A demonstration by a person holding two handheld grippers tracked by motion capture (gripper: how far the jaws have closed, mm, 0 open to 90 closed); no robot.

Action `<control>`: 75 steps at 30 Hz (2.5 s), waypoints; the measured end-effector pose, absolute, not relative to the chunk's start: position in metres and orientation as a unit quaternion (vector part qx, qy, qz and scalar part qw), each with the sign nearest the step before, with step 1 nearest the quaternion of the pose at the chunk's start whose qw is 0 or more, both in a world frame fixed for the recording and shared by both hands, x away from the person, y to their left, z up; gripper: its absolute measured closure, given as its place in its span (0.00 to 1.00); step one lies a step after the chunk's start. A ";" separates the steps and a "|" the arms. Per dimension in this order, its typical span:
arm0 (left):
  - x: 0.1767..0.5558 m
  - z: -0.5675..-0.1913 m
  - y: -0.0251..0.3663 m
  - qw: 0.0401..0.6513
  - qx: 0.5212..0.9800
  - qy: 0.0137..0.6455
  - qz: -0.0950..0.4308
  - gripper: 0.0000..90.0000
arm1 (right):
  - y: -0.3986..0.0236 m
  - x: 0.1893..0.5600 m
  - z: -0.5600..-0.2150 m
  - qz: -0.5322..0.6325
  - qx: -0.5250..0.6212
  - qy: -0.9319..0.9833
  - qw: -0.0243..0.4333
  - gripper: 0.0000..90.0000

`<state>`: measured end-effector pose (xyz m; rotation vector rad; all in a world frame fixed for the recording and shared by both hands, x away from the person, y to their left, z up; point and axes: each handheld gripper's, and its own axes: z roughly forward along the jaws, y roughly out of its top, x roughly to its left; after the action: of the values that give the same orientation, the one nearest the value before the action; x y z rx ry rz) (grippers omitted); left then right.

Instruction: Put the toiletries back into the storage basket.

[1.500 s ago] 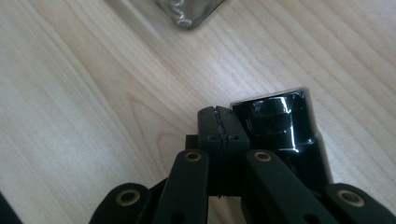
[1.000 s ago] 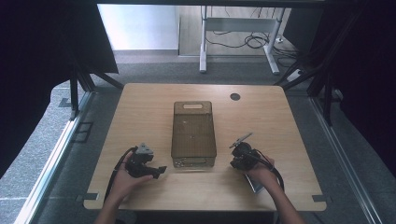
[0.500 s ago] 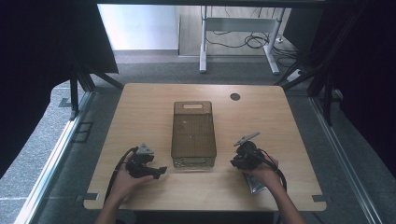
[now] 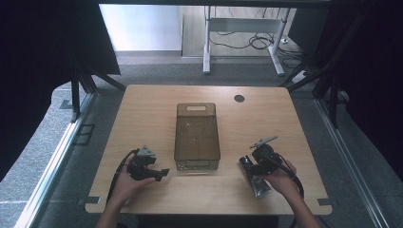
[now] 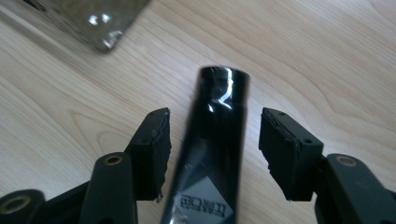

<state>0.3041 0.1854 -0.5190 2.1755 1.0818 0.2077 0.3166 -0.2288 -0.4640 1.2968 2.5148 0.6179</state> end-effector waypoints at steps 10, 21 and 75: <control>0.303 -0.518 0.184 0.344 0.840 0.411 0.078 0.27 | -0.225 0.320 -0.481 0.171 0.457 0.866 0.103 0.43; 0.304 -0.521 0.182 0.339 0.843 0.411 0.076 0.27 | -0.221 0.325 -0.495 0.145 0.460 0.872 0.090 0.42; 0.304 -0.521 0.181 0.337 0.842 0.414 0.077 0.27 | -0.217 0.342 -0.477 0.133 0.467 0.874 0.023 0.51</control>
<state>0.3036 0.1807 -0.5206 2.1955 1.0779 0.2000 0.3420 -0.2167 -0.4770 1.4449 2.7068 0.4134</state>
